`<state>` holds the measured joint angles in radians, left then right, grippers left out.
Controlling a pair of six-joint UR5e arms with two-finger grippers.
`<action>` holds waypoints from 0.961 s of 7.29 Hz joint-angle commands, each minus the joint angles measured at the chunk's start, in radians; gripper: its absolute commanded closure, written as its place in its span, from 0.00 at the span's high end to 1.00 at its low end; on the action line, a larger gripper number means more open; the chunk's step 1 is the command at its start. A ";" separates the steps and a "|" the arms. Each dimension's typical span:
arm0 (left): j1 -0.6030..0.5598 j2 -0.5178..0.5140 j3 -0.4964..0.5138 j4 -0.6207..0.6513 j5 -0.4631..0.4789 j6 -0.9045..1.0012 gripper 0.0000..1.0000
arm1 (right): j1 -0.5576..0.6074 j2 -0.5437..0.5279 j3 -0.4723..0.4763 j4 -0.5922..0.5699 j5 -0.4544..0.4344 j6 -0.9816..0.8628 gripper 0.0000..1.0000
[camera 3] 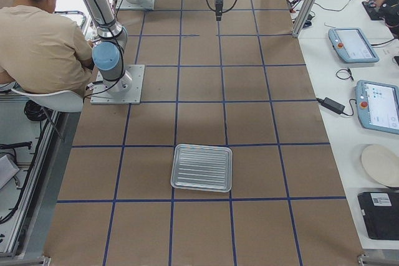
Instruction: Place bearing gear from tray to pile
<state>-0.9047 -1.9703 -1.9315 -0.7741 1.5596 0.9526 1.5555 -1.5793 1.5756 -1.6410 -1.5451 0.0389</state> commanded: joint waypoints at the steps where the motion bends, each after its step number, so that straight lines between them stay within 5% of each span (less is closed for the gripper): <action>1: -0.005 0.007 -0.001 -0.033 -0.012 -0.020 0.08 | 0.000 -0.002 0.001 0.000 -0.001 -0.001 1.00; 3: -0.003 0.008 -0.001 -0.040 -0.012 -0.018 0.12 | 0.000 -0.002 0.001 0.000 -0.001 -0.001 1.00; 4: -0.003 0.008 0.000 -0.039 -0.015 -0.020 0.51 | 0.000 -0.001 0.001 0.000 -0.001 -0.001 1.00; 5: -0.003 0.008 0.000 -0.039 -0.013 -0.020 0.66 | 0.000 -0.002 0.001 0.000 0.000 -0.001 1.00; 7: -0.017 0.030 0.002 -0.045 -0.012 -0.021 0.69 | 0.000 -0.005 0.001 0.000 0.000 -0.002 1.00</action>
<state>-0.9134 -1.9542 -1.9309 -0.8151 1.5472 0.9317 1.5555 -1.5824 1.5770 -1.6414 -1.5449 0.0373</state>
